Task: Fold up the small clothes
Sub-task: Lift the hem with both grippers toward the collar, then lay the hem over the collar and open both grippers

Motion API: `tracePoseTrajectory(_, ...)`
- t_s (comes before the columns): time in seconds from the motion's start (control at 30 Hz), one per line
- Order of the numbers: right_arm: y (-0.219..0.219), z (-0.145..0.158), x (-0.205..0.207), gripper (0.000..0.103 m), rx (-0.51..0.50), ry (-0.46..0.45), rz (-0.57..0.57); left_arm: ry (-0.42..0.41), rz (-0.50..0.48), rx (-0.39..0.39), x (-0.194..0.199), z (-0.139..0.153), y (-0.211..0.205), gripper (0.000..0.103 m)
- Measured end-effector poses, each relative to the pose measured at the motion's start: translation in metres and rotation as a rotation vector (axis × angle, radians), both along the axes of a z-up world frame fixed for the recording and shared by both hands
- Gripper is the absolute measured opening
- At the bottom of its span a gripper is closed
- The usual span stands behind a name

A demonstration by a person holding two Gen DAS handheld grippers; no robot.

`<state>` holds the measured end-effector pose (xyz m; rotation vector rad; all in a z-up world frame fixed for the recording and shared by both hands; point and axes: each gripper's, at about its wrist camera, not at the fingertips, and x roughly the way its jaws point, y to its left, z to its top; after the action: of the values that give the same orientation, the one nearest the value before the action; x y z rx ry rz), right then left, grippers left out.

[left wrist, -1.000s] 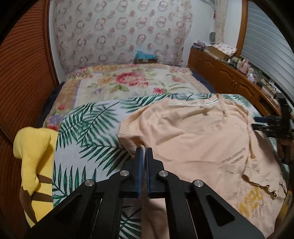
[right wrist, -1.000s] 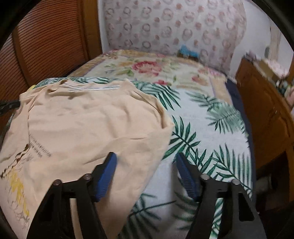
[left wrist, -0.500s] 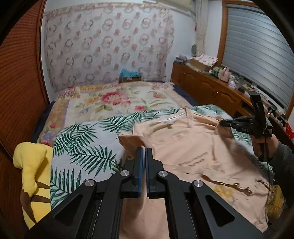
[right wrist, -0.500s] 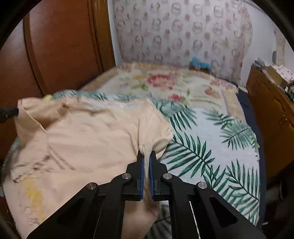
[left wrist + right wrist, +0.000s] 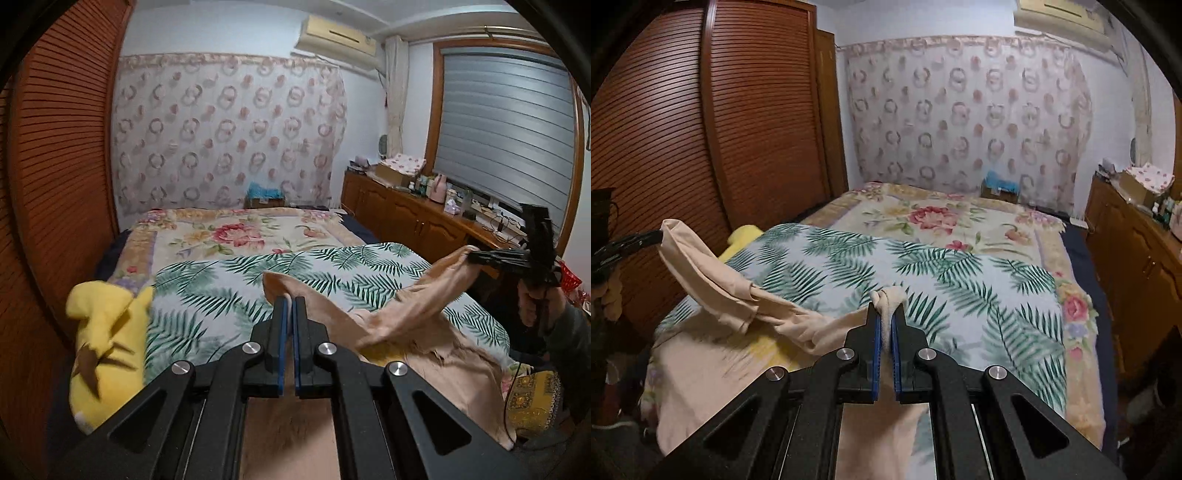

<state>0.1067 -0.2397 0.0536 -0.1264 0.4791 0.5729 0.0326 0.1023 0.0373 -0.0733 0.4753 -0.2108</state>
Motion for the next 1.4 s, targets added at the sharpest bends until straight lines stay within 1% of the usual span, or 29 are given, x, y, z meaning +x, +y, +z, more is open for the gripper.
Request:
tracePoseTrajectory(0.03,-0.006,0.000,-0.016,0.005,-0.001,-0.002,0.003,-0.004,0.017,-0.005,-0.013,-0.001,0.005,0.004)
tracePoseTrajectory(0.1,-0.014,-0.001,-0.045,0.005,0.002,0.008,0.013,0.013,0.024,-0.042,-0.031,-0.007,0.012,0.004)
tracePoseTrajectory(0.17,-0.022,0.001,-0.084,0.005,-0.016,0.017,0.023,0.010,0.047,-0.018,-0.050,-0.014,0.013,0.004)
tracePoseTrajectory(0.23,-0.028,-0.006,-0.109,0.005,-0.056,0.031,0.026,0.022,0.062,-0.029,-0.062,-0.020,0.016,0.004)
tracePoseTrajectory(0.33,-0.033,-0.011,-0.134,0.005,-0.091,0.048,0.022,0.049,0.086,-0.056,-0.076,-0.030,0.023,0.004)
tracePoseTrajectory(0.43,-0.043,-0.013,-0.152,0.005,-0.077,0.069,0.013,0.062,0.108,-0.070,-0.085,-0.037,0.030,0.004)
tracePoseTrajectory(0.5,-0.048,-0.015,-0.160,0.005,-0.058,0.084,0.011,0.081,0.109,-0.071,-0.084,-0.043,0.029,0.004)
tracePoseTrajectory(0.6,-0.046,-0.024,-0.161,0.005,-0.068,0.114,0.004,0.126,0.111,-0.046,-0.079,-0.060,0.023,0.004)
tracePoseTrajectory(0.67,-0.037,-0.032,-0.149,0.005,-0.093,0.128,-0.003,0.154,0.110,-0.023,-0.078,-0.073,0.017,0.004)
tracePoseTrajectory(0.77,-0.033,-0.045,-0.140,0.005,-0.116,0.169,-0.015,0.188,0.109,-0.026,-0.073,-0.086,0.013,0.004)
tracePoseTrajectory(0.87,-0.029,-0.053,-0.135,0.005,-0.122,0.207,-0.017,0.207,0.110,-0.016,-0.074,-0.094,0.010,0.004)
tracePoseTrajectory(0.93,-0.030,-0.054,-0.131,0.005,-0.120,0.221,-0.012,0.216,0.108,0.001,-0.073,-0.097,0.009,0.004)
tracePoseTrajectory(1.03,-0.028,-0.052,-0.131,0.005,-0.114,0.221,-0.011,0.211,0.092,-0.005,-0.079,-0.094,0.011,0.004)
tracePoseTrajectory(1.1,-0.029,-0.050,-0.129,0.005,-0.094,0.218,-0.012,0.194,0.092,-0.020,-0.085,-0.086,0.016,0.004)
tracePoseTrajectory(1.13,-0.031,-0.045,-0.132,0.005,-0.081,0.215,-0.007,0.182,0.098,-0.016,-0.089,-0.080,0.019,0.004)
tracePoseTrajectory(1.23,-0.037,-0.043,-0.136,0.005,-0.072,0.209,0.009,0.163,0.099,0.031,-0.094,-0.069,0.020,0.004)
tracePoseTrajectory(1.33,-0.038,-0.050,-0.136,0.005,-0.088,0.229,0.020,0.156,0.084,0.036,-0.096,-0.063,0.020,0.004)
tracePoseTrajectory(1.37,-0.037,-0.050,-0.135,0.005,-0.087,0.231,0.021,0.154,0.086,0.034,-0.095,-0.062,0.021,0.013)
tracePoseTrajectory(1.4,-0.038,-0.050,-0.135,0.005,-0.081,0.233,0.026,0.152,0.083,0.025,-0.093,-0.062,0.022,0.028)
